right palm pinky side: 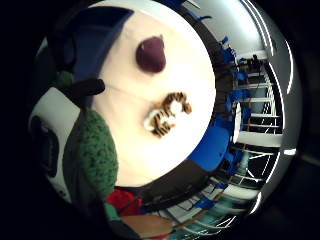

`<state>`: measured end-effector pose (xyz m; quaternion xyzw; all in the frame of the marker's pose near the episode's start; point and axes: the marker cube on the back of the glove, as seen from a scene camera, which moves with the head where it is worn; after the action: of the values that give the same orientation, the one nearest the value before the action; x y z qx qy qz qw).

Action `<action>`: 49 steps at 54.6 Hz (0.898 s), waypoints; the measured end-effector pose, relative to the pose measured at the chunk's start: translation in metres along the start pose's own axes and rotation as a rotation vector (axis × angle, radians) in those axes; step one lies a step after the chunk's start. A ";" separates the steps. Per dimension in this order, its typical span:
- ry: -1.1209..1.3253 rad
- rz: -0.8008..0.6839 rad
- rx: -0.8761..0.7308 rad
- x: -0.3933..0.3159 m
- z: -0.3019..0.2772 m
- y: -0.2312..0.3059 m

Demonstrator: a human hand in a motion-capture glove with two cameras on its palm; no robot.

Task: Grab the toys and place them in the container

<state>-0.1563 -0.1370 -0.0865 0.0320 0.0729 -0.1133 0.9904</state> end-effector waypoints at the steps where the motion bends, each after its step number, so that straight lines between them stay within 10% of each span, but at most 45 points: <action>1: -0.007 -0.008 0.010 -0.006 -0.002 -0.007; 15: -0.083 0.002 0.066 -0.043 0.015 -0.072; 21: 0.027 -0.218 0.097 -0.040 0.035 -0.077; 49: -0.138 0.071 -0.051 0.093 0.039 -0.026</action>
<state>-0.0669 -0.1862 -0.0636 0.0013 0.0064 -0.0782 0.9969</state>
